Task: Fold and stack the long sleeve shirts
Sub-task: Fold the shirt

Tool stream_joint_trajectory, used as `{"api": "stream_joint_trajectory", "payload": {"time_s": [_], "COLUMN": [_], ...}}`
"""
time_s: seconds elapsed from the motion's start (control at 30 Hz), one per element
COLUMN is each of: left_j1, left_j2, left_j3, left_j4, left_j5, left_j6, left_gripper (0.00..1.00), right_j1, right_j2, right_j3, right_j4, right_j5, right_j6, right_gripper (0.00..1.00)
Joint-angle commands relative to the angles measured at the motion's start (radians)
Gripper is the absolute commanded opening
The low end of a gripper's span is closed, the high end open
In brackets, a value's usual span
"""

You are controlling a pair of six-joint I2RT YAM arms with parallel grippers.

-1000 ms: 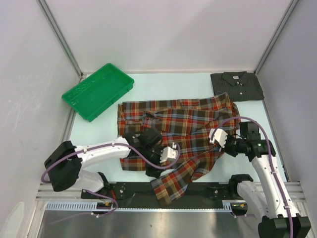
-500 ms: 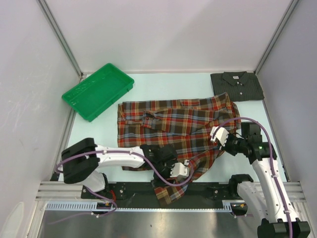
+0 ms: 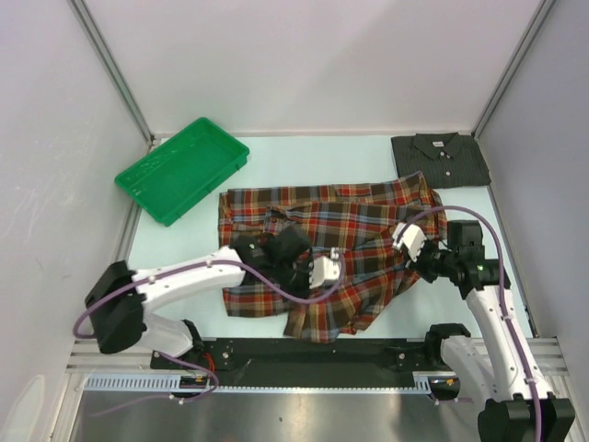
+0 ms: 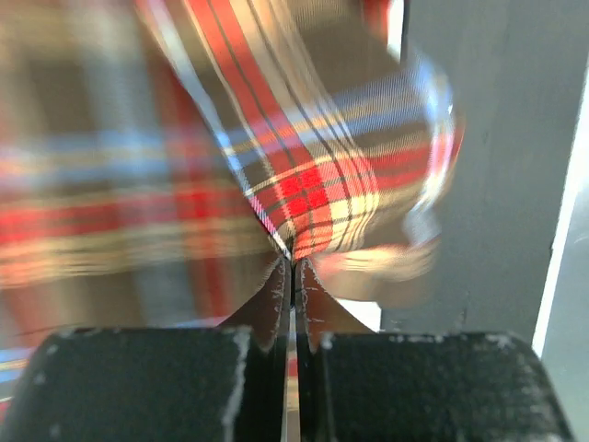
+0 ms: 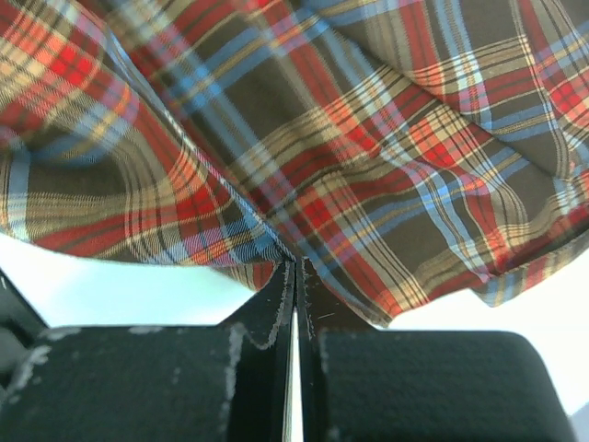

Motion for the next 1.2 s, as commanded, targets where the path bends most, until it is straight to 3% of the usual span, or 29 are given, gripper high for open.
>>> {"api": "stream_joint_trajectory", "payload": {"time_s": [0.0, 0.13, 0.23, 0.33, 0.43, 0.5, 0.53, 0.57, 0.6, 0.67, 0.77, 0.93, 1.03, 1.17], "left_j1": [0.016, 0.005, -0.071, -0.211, -0.303, -0.3, -0.301, -0.301, -0.3, -0.228, -0.081, 0.08, 0.085, 0.137], "left_j2": [-0.09, 0.019, 0.126, 0.209, 0.245, 0.261, 0.262, 0.257, 0.243, 0.145, -0.075, -0.391, -0.524, -0.513], "left_j3": [0.209, 0.425, 0.644, 0.735, 0.708, 0.697, 0.687, 0.679, 0.668, 0.552, 0.276, -0.161, -0.301, -0.326], "left_j4": [-0.002, 0.044, 0.096, 0.093, 0.098, 0.077, 0.045, -0.021, -0.046, -0.066, -0.077, -0.172, -0.206, -0.264], "left_j5": [0.099, 0.165, 0.211, 0.211, 0.205, 0.208, 0.199, 0.176, 0.119, 0.146, 0.142, -0.098, -0.18, -0.216], "left_j6": [0.077, -0.006, -0.031, 0.076, 0.21, 0.294, 0.332, 0.374, 0.37, 0.297, 0.23, 0.323, 0.347, 0.362], "left_gripper": [0.0, 0.0, 0.0, 0.0, 0.0, 0.1, 0.2, 0.42, 0.49, 0.74, 0.74, 0.75, 0.72, 0.62], "right_j1": [0.001, 0.008, -0.008, -0.059, -0.114, -0.178, -0.201, -0.234, -0.251, -0.271, -0.304, -0.309, -0.309, -0.309], "right_j2": [0.082, 0.2, 0.264, 0.272, 0.23, 0.155, 0.12, 0.06, 0.025, -0.035, -0.146, -0.224, -0.215, -0.195], "right_j3": [0.006, 0.05, 0.096, 0.153, 0.174, 0.171, 0.165, 0.161, 0.161, 0.148, 0.124, 0.069, 0.053, 0.046], "right_j4": [0.211, 0.36, 0.477, 0.483, 0.421, 0.361, 0.297, 0.256, 0.207, 0.086, -0.044, -0.077, -0.087, -0.095], "right_j5": [-0.045, -0.023, -0.023, -0.083, -0.163, -0.224, -0.239, -0.256, -0.284, -0.287, -0.29, -0.256, -0.238, -0.226], "right_j6": [0.216, 0.441, 0.59, 0.673, 0.655, 0.597, 0.528, 0.476, 0.422, 0.297, 0.174, 0.142, 0.13, 0.089], "right_gripper": [0.0, 0.0, 0.0, 0.0, 0.0, 0.0, 0.0, 0.0, 0.0, 0.0, 0.0, 0.0, 0.0, 0.0]}}
